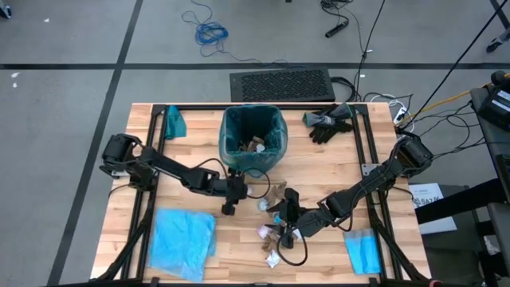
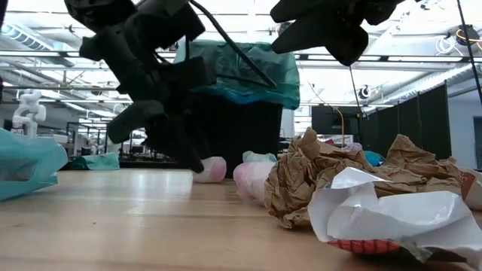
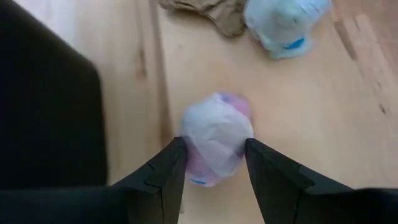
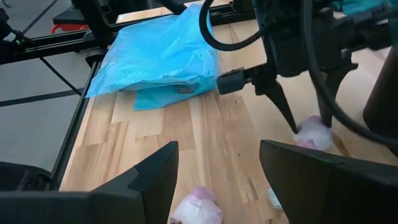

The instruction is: Place trash/remove bag and relplace

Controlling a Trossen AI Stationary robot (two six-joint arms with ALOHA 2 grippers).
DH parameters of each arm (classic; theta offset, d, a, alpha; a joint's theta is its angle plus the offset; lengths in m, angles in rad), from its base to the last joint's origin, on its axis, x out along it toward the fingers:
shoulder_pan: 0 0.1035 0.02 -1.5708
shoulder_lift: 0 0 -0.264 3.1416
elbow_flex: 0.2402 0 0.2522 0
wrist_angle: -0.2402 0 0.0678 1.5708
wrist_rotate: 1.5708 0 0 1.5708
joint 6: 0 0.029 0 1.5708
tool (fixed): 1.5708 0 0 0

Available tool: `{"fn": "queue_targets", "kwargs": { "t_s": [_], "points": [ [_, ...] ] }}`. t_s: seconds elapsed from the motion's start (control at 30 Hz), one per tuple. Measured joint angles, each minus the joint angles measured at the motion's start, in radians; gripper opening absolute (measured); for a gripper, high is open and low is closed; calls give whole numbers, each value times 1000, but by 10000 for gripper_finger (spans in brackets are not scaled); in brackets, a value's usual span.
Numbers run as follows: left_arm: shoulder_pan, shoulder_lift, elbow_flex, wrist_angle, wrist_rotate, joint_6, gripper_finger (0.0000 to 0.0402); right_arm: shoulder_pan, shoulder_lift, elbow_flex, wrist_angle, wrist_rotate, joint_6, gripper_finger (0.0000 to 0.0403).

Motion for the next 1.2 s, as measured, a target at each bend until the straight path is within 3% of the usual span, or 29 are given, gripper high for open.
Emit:
{"fn": "queue_targets", "kwargs": {
  "t_s": [0.2, 0.33, 0.43, 0.53, 0.73, 0.9, 1.0, 1.13, 1.2],
  "points": [
    [-23, 48, 0, 78, 60, -50, 164, 0, 0, 0, -1, 0, 5, 217],
    [-57, 70, 0, 160, 42, -90, 158, 0, 0, 0, -2, 0, 8, 217],
    [-77, 71, 0, 186, 28, -140, 113, 0, 0, 0, -2, 0, 16, 217],
    [-100, 71, 0, 199, 20, -185, 29, 4, 0, 0, -3, 0, 18, 217],
    [-149, 48, 35, 172, 11, -208, 5, 13, 0, 0, -10, -1, 23, 217],
    [-212, -74, 152, 33, -96, -106, 3, 30, 0, 0, -90, -2, 84, 217],
    [-235, -157, 236, -82, -215, 10, 2, 40, 0, 0, -153, -2, 135, 217],
    [-209, -256, 333, -197, -376, 183, 1, 51, 0, 0, -189, 1, 170, 217],
    [-159, -293, 368, -232, -398, 247, 1, 51, 0, 0, -187, 1, 171, 217]
  ]
}}
